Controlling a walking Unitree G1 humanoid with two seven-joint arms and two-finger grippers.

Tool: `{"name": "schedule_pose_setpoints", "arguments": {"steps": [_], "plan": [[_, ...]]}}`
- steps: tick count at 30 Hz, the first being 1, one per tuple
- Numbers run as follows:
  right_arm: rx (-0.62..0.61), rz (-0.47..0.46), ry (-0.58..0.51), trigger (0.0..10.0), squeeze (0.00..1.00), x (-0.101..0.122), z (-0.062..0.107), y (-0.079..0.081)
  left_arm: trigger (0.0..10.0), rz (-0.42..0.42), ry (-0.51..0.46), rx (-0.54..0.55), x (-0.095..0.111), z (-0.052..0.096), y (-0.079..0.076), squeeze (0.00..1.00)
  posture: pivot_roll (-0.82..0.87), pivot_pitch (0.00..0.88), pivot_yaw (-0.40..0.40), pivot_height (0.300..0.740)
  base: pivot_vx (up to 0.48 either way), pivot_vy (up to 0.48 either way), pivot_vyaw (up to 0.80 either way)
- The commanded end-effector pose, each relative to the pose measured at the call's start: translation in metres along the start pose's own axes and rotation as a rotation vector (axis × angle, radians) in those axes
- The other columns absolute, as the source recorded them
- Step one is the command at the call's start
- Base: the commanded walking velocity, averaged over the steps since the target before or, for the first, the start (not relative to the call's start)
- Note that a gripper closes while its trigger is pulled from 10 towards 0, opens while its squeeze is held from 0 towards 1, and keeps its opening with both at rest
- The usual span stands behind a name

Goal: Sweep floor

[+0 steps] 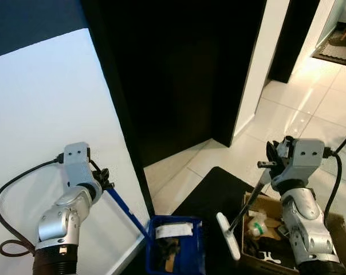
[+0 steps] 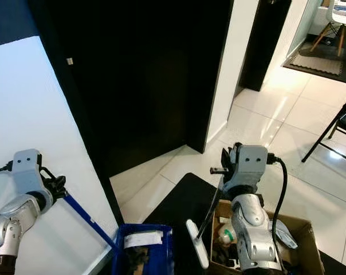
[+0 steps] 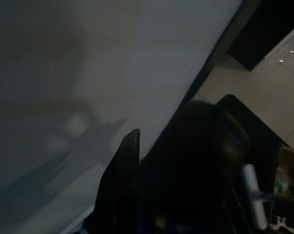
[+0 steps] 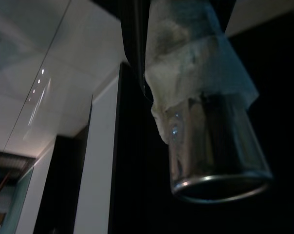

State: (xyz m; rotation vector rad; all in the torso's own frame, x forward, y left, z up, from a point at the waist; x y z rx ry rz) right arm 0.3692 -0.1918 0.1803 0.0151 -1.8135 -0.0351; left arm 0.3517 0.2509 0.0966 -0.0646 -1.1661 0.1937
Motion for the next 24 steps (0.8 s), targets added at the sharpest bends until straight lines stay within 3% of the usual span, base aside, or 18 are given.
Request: {"name": "schedule_pose_setpoints", "arguments": {"steps": [1,15,18,21,24], "plan": [[0.013,0.000,-0.098,10.0,0.00,0.030,-0.006,0.004,10.0,-0.015,-0.031,0.016,0.007,0.001,0.005,0.00,-0.03,0.072,0.051,0.740,0.000,0.000,0.00],[0.034,0.044,-0.295,10.0,0.00,0.107,-0.019,0.009,10.0,-0.015,-0.024,0.004,0.005,-0.001,0.001,0.00,-0.04,0.070,0.051,0.740,0.000,0.000,0.00],[0.001,0.074,-0.323,10.0,0.00,0.121,-0.019,0.000,10.0,-0.014,-0.023,0.003,0.004,-0.001,0.000,0.00,-0.04,0.070,0.051,0.740,0.000,0.000,0.00],[-0.084,0.081,-0.341,10.0,0.00,0.134,-0.018,-0.024,10.0,-0.010,-0.021,-0.002,0.004,-0.003,-0.001,0.00,-0.05,0.069,0.053,0.740,0.000,0.000,0.00],[-0.108,0.070,-0.339,10.0,0.00,0.135,-0.017,-0.032,10.0,-0.009,-0.022,-0.005,0.005,-0.004,-0.002,0.00,-0.05,0.069,0.056,0.740,0.000,0.000,0.00]]}}
Point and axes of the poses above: a point about 5 cm out from each wrist's last joint towards the gripper, its own z axis pointing back from the gripper into the wrist, its own x axis along the axis of the wrist's last joint, y = z × x, the point moved 6 cm from there along -z, pointing out of the wrist towards the gripper, and after that the axes turned 1 degree about -z, right-handed, at the moved point
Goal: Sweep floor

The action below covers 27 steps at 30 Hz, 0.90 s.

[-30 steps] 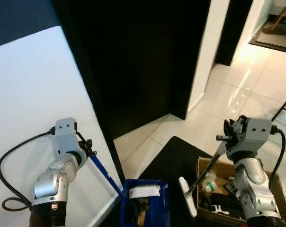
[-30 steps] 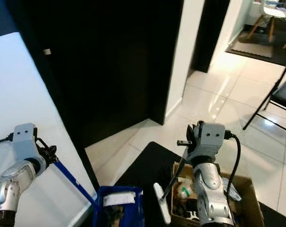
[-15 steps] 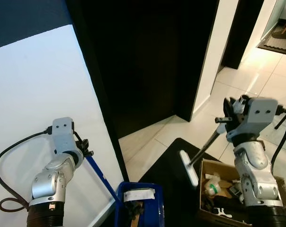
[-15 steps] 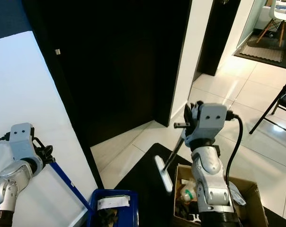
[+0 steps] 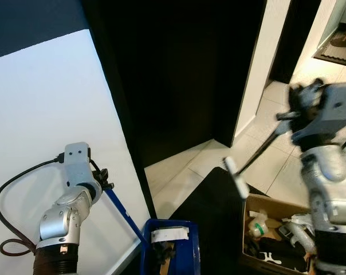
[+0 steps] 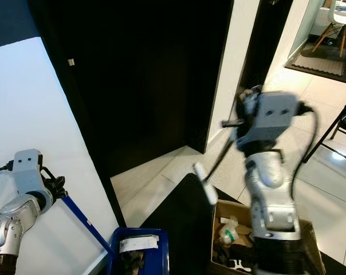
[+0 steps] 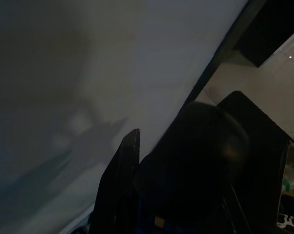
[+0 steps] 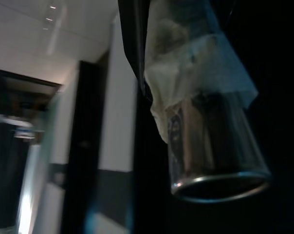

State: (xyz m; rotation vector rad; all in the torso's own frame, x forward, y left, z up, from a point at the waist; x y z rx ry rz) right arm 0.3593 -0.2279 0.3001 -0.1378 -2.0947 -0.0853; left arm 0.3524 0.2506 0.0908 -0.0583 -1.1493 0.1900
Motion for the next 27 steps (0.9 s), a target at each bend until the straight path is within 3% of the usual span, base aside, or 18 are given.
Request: {"name": "schedule_pose_setpoints", "arguments": {"steps": [1,2,3,4,12,20,24,27], "plan": [[-0.050,-0.017,-0.045,10.0,0.00,0.016,-0.001,-0.012,10.0,0.001,-0.041,-0.015,0.011,-0.002,-0.005,0.00,-0.05,0.069,0.056,0.740,0.000,0.000,0.00],[-0.050,-0.017,-0.045,10.0,0.00,0.016,-0.001,-0.012,10.0,0.001,-0.041,-0.015,0.011,-0.002,-0.005,0.00,-0.05,0.069,0.056,0.740,0.000,0.000,0.00],[-0.102,-0.013,-0.035,10.0,0.00,0.015,0.001,-0.025,10.0,0.003,-0.043,-0.020,0.013,-0.003,-0.007,0.00,-0.06,0.069,0.058,0.740,0.000,0.000,0.00],[-0.102,-0.013,-0.035,10.0,0.00,0.015,0.001,-0.025,10.0,0.003,-0.043,-0.020,0.013,-0.003,-0.007,0.00,-0.06,0.069,0.058,0.740,0.000,0.000,0.00],[-0.296,0.043,0.040,10.0,0.00,0.007,0.019,-0.068,10.0,0.017,-0.050,-0.054,0.020,-0.009,-0.017,0.00,-0.08,0.064,0.073,0.740,0.000,0.000,0.00],[-0.348,0.056,0.063,10.0,0.00,0.006,0.028,-0.085,10.0,0.019,-0.051,-0.070,0.021,-0.011,-0.023,0.00,-0.09,0.064,0.081,0.740,0.000,0.000,-0.17],[-0.357,0.055,0.071,10.0,0.00,0.007,0.028,-0.088,10.0,0.018,-0.049,-0.075,0.021,-0.012,-0.025,0.00,-0.09,0.065,0.082,0.740,0.000,0.000,-0.80],[-0.356,0.055,0.076,10.0,0.00,0.006,0.028,-0.088,10.0,0.018,-0.049,-0.077,0.021,-0.012,-0.026,0.00,-0.09,0.066,0.081,0.740,0.000,0.000,0.00]]}}
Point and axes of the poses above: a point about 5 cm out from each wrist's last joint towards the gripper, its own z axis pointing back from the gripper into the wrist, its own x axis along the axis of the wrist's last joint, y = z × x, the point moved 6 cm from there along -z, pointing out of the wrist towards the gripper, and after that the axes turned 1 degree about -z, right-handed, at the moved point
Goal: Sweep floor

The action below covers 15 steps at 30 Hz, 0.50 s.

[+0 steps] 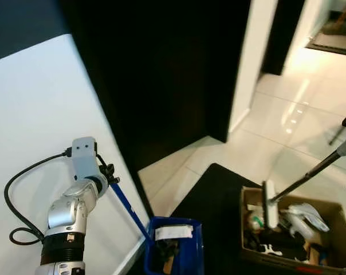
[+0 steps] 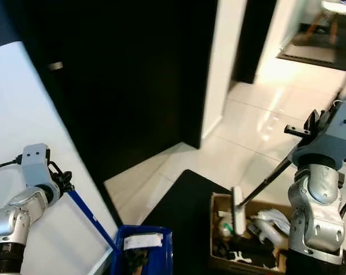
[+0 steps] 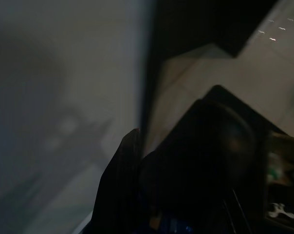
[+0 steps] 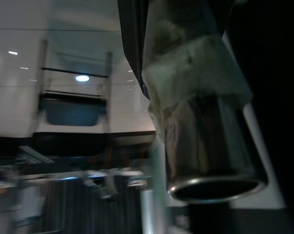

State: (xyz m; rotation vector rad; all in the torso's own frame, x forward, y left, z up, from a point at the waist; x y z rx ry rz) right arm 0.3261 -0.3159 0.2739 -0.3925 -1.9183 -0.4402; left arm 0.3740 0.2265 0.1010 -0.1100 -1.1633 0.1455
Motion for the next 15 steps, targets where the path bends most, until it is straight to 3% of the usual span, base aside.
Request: {"name": "schedule_pose_setpoints", "arguments": {"steps": [1,4,15], "plan": [[0.011,-0.004,-0.062,10.0,0.00,0.0179,0.0006,0.0037,10.0,0.025,-0.042,-0.012,0.0077,0.0023,0.0015,0.00,-0.09,0.066,0.081,0.740,0.000,0.000,0.00],[0.013,-0.001,-0.056,10.0,0.00,0.0170,0.0005,0.0041,10.0,0.025,-0.041,-0.011,0.0074,0.0026,0.0016,0.00,-0.09,0.068,0.078,0.740,0.000,0.000,0.00],[0.032,0.001,-0.049,10.0,0.00,0.0173,-0.0013,0.0084,10.0,0.028,-0.037,-0.005,0.0051,0.0043,0.0021,0.00,-0.08,0.072,0.072,0.740,0.000,0.000,-0.80]]}}
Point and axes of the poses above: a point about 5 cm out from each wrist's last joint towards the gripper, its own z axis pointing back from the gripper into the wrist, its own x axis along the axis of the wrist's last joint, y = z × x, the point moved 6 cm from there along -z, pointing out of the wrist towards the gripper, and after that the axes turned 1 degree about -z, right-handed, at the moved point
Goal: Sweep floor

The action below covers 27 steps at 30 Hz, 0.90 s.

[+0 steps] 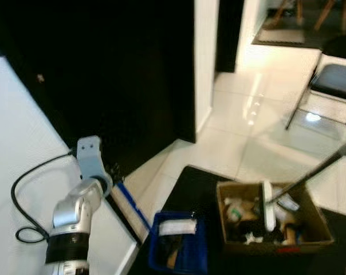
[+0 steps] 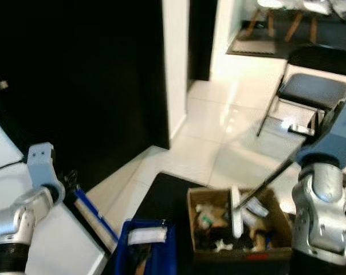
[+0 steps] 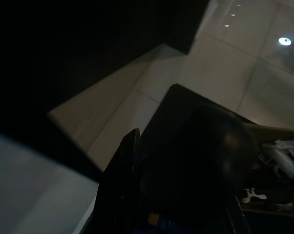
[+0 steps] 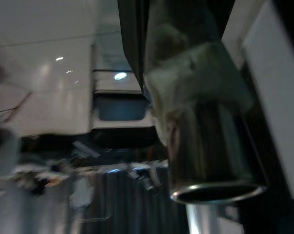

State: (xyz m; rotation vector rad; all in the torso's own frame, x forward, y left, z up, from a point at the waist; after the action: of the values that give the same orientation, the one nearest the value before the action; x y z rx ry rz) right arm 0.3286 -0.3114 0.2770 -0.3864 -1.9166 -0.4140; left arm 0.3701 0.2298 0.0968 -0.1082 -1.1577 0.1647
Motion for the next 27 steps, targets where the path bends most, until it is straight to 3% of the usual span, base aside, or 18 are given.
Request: {"name": "schedule_pose_setpoints", "arguments": {"steps": [1,7,10,21,24,26,27], "plan": [[0.011,-0.008,-0.051,10.0,0.00,0.015,0.000,0.003,10.0,0.014,-0.040,-0.017,0.010,0.002,-0.002,0.00,-0.08,0.072,0.072,0.740,0.000,0.000,-0.80],[0.043,-0.005,-0.050,10.0,0.00,0.015,0.000,0.008,10.0,0.009,-0.051,0.010,0.014,0.003,0.003,0.00,-0.08,0.074,0.074,0.740,0.000,0.000,-0.30],[0.130,-0.031,-0.045,10.0,0.00,0.016,0.005,0.024,10.0,0.003,-0.059,0.046,0.020,0.004,0.018,0.00,-0.08,0.075,0.074,0.740,0.000,0.000,0.00],[0.261,-0.061,0.008,10.0,0.00,0.013,0.021,0.061,10.0,-0.011,-0.061,0.053,0.023,0.005,0.020,0.00,-0.08,0.079,0.080,0.740,0.000,0.000,0.00],[0.212,0.011,0.022,10.0,0.00,0.010,0.024,0.057,10.0,-0.016,-0.056,0.052,0.021,0.005,0.020,0.00,-0.08,0.082,0.082,0.740,0.000,0.000,0.00],[0.138,0.076,0.027,10.0,0.00,0.008,0.022,0.040,10.0,-0.019,-0.051,0.049,0.020,0.004,0.020,0.00,-0.08,0.082,0.082,0.740,0.000,0.000,0.00],[0.138,0.076,0.027,10.0,0.00,0.008,0.022,0.040,10.0,-0.019,-0.051,0.049,0.020,0.004,0.020,0.00,-0.08,0.082,0.082,0.740,0.000,0.000,0.00]]}}
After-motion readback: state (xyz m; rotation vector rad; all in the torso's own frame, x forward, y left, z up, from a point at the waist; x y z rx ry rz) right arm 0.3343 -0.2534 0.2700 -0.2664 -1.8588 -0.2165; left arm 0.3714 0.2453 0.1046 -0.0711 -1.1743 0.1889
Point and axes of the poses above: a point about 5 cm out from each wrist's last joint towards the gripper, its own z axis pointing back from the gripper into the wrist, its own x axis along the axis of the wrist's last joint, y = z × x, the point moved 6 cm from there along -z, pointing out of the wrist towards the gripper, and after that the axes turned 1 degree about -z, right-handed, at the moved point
